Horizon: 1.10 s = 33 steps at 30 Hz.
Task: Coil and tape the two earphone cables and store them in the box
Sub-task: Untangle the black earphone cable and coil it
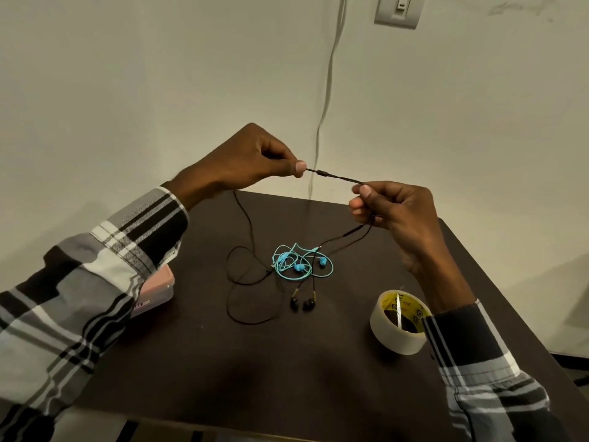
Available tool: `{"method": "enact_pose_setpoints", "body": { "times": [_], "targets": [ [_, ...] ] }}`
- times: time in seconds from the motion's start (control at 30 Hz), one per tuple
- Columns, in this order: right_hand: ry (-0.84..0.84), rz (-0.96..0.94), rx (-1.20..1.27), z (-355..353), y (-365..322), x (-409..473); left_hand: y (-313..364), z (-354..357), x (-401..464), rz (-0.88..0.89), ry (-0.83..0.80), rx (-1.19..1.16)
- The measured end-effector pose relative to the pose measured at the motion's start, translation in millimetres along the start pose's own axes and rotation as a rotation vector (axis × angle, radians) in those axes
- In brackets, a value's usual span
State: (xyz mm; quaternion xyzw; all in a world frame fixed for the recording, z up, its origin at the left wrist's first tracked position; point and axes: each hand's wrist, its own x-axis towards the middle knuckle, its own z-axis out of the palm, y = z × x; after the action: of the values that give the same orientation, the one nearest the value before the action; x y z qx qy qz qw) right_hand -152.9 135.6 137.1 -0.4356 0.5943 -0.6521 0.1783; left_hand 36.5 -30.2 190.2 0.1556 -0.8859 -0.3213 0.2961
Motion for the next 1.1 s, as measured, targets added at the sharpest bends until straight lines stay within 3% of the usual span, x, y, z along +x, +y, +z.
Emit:
{"method": "enact_pose_setpoints", "body": {
  "times": [0.27, 0.57, 0.83, 1.1],
  "targets": [
    [0.039, 0.134, 0.011, -18.8, 27.0, -12.0, -9.1, -37.3, -0.3, -0.065, 0.295, -0.104],
    [-0.342, 0.155, -0.37, -12.4, 17.0, -1.5, 13.4, -10.7, 10.4, -0.007, 0.211, -0.082],
    [-0.181, -0.099, -0.151, 26.9, -34.2, 9.9, 28.6, 22.0, 18.1, 0.079, 0.082, -0.006],
    [-0.026, -0.089, -0.095, 3.5, -33.1, 24.2, 13.7, -0.6, 9.6, -0.004, 0.18, -0.095]
  ]
}}
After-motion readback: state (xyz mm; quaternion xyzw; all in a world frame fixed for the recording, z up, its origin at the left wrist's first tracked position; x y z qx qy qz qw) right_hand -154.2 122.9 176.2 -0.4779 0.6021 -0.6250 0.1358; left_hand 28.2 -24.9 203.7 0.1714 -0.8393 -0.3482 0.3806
